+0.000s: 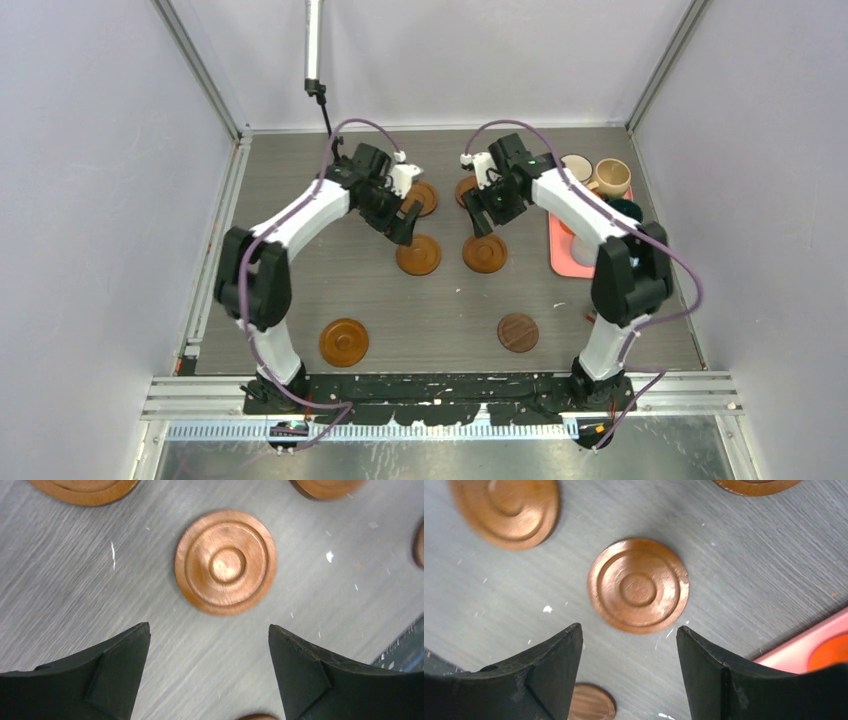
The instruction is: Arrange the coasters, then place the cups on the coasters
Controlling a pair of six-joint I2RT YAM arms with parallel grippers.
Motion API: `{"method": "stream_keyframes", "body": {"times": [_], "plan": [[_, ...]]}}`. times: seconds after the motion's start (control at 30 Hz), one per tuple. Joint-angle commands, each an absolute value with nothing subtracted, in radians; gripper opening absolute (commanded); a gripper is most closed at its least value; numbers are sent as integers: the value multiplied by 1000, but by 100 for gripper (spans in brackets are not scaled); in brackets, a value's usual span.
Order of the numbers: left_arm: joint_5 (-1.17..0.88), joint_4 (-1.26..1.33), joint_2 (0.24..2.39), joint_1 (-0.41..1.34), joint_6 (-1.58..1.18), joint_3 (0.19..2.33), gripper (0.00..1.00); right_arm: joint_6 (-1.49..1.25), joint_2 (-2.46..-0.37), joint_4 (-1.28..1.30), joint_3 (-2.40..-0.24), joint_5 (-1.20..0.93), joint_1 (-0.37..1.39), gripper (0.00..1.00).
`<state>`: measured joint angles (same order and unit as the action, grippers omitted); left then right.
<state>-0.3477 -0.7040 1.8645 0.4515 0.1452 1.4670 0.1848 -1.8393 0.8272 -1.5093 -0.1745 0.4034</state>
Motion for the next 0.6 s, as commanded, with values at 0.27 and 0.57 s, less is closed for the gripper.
{"method": "stream_keyframes", "body": {"times": [0.27,0.57], "plan": [[-529,-1058,1303,300,717,1068,95,536,-1375,1061,-1120,-304,399,78],[-460,-1063,1160,296,902,813,89,547,-1367,1000,-965,-202,400,76]]}}
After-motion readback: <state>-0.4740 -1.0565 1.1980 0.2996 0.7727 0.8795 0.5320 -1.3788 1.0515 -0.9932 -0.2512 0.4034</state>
